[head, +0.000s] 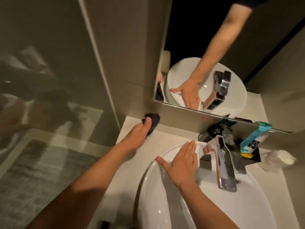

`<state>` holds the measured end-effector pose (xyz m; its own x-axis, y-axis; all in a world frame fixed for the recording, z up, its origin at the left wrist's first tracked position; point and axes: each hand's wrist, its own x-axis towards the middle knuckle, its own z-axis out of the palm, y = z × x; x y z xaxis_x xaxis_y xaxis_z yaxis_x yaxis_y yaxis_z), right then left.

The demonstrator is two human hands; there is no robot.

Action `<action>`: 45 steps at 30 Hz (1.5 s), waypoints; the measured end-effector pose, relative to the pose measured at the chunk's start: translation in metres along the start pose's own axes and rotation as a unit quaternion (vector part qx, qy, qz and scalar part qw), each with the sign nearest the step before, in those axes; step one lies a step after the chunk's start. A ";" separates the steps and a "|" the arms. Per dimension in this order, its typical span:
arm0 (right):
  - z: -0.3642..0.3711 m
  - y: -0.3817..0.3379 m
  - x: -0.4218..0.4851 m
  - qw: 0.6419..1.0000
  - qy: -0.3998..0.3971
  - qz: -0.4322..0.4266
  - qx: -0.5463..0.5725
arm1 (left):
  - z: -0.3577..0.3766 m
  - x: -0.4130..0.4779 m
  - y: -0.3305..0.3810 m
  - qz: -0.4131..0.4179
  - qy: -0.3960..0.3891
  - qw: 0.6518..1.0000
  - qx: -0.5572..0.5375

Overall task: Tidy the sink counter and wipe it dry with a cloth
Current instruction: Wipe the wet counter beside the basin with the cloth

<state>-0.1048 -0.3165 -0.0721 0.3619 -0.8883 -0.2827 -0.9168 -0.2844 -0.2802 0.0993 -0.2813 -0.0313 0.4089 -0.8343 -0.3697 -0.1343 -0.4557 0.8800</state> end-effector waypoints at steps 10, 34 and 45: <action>0.006 -0.002 0.004 1.000 -0.015 0.001 0.003 | 0.079 0.107 -0.046 0.237 -0.344 0.807 0.416; 0.009 -0.004 0.000 1.000 -0.024 -0.015 -0.002 | 0.025 -0.012 -0.095 0.094 -0.200 0.913 0.343; 0.010 -0.003 -0.001 1.000 -0.025 -0.011 -0.008 | 0.027 -0.090 -0.138 0.108 -0.124 0.933 0.321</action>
<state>-0.1004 -0.3108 -0.0799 0.3892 -0.8626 -0.3231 -0.9111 -0.3090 -0.2726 0.0567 -0.1518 -0.1274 0.0985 -0.9380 -0.3322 -0.7345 -0.2938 0.6118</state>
